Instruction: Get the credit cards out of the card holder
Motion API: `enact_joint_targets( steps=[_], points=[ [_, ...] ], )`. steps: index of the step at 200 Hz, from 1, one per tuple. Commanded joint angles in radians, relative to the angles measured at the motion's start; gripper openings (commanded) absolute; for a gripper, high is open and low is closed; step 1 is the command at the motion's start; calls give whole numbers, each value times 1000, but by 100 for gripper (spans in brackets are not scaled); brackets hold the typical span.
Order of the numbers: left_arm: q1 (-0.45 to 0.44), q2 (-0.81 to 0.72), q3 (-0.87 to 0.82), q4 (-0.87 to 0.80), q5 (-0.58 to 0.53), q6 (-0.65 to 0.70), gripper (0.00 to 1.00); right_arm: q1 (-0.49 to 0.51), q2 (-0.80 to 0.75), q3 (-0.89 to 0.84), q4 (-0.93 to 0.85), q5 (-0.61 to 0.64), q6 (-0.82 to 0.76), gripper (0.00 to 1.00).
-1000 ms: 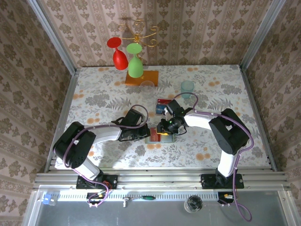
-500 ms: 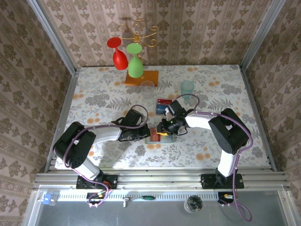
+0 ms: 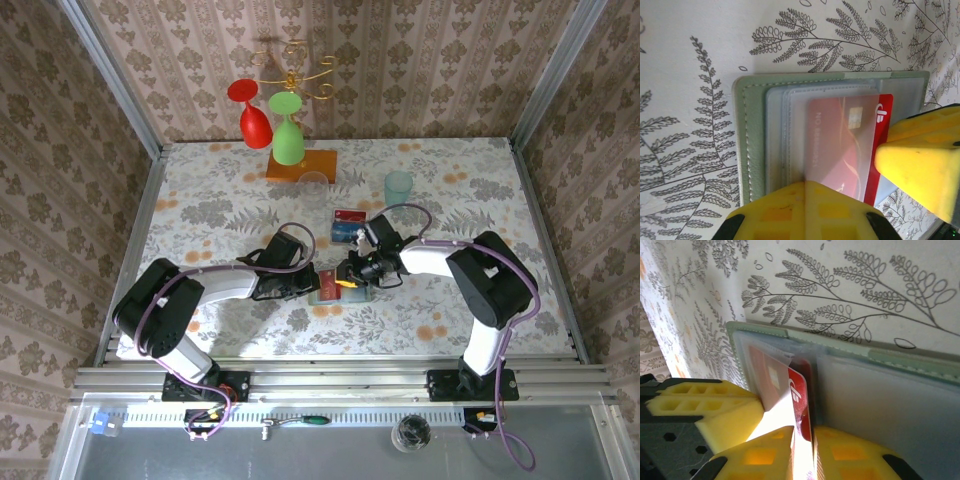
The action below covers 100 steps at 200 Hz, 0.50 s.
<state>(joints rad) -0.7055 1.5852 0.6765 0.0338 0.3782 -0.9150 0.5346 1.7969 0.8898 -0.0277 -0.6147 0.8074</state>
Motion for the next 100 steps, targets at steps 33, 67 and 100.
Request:
enact_joint_targets(
  steps=[33, 67, 100],
  points=[
    [6, 18, -16, -32, 5, 2, 0, -9, -42, -24, 45, -40, 20, 11],
    [5, 16, -17, -34, 5, 2, 0, -14, -38, -31, 37, -32, 5, 9],
    [6, 12, -19, -36, 4, 2, 0, -28, -42, -47, 32, -17, -11, 8]
  ],
)
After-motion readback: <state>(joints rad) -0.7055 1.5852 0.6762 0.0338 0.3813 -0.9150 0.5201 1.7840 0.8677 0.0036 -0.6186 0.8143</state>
